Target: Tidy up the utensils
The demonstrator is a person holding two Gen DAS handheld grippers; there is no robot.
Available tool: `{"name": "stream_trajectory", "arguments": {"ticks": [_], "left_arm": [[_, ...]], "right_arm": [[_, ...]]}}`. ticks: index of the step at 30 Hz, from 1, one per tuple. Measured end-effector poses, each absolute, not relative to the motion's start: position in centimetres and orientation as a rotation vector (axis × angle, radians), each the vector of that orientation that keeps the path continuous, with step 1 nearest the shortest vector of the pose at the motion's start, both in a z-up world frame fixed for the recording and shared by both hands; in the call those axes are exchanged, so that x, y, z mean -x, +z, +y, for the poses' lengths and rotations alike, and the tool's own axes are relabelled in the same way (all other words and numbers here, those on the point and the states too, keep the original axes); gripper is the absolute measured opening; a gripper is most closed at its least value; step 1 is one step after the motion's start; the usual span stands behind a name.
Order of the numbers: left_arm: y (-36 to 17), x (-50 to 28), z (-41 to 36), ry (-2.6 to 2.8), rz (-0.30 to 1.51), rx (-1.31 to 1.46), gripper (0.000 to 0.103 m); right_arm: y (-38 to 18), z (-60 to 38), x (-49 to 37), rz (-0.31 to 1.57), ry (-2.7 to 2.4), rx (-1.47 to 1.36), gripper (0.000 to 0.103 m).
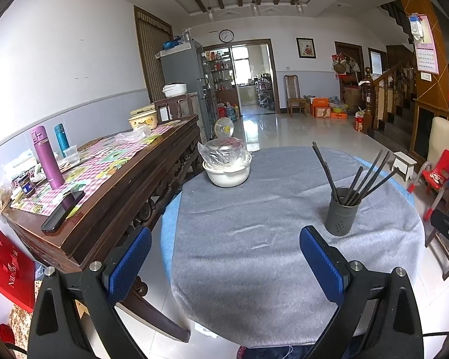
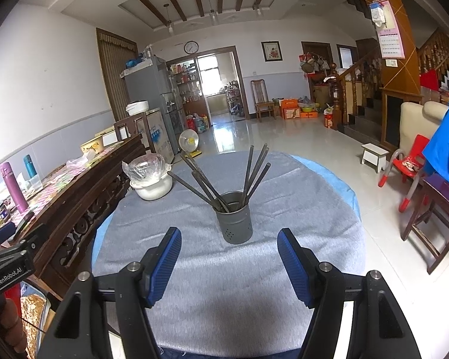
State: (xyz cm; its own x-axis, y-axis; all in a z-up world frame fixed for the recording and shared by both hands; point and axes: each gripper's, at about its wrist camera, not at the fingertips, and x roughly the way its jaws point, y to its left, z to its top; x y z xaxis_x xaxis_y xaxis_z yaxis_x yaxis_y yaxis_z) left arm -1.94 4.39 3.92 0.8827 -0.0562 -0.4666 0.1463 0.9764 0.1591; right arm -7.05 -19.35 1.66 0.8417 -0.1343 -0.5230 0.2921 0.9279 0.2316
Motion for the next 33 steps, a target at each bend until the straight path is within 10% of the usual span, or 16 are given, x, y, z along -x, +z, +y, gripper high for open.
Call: {"name": "stream_trajectory", "arguments": {"ticks": [33], "left_arm": [[5.8, -3.7, -1.7, -0.049, 0.534, -0.239, 0.099]], "right_arm": [[0.6, -24.4, 0.8, 0.557, -0.158, -0.363, 0.07]]}}
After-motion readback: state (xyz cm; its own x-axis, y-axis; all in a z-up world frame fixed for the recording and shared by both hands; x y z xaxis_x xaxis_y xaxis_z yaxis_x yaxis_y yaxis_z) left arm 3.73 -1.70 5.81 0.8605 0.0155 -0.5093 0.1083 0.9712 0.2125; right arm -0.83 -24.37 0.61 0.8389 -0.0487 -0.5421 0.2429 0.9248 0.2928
